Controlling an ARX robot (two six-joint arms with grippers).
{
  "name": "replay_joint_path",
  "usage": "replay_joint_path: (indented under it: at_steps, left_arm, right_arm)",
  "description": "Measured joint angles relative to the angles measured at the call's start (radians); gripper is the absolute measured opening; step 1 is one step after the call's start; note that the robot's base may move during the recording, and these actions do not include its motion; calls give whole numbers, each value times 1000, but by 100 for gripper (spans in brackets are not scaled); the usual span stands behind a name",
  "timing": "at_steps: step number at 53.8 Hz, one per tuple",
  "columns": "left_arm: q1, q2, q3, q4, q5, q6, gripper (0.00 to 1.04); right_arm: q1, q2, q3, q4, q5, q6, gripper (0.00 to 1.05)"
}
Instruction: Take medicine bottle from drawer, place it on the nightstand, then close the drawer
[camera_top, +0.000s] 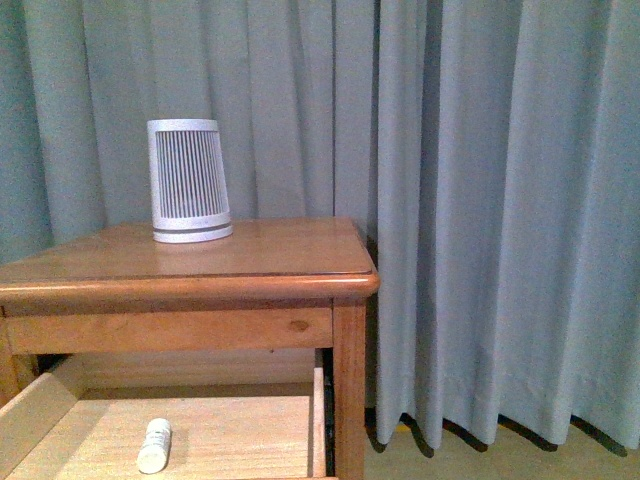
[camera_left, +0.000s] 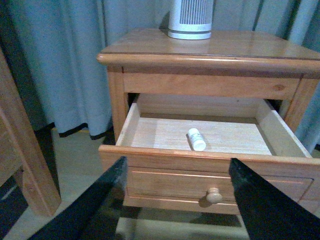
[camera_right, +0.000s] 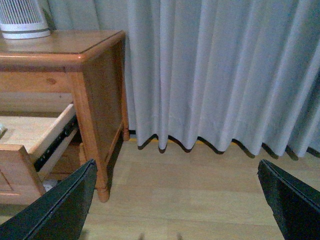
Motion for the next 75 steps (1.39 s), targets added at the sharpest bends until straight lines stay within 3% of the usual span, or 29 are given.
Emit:
replay_joint_path:
  at_steps: [18,36,65,75]
  left_arm:
    - [6,-46,-49,5,11,-2,3]
    - [6,-46,-49,5,11,0,4]
    - [6,-47,-49,5,13,0,98]
    - [6,-50,-49,5,13,0,98]
  right_arm:
    - [0,0,0,0,0,0,98]
    - [0,0,0,0,0,0,98]
    - [0,0,0,0,1,0,98]
    - [0,0,0,0,2,0,98]
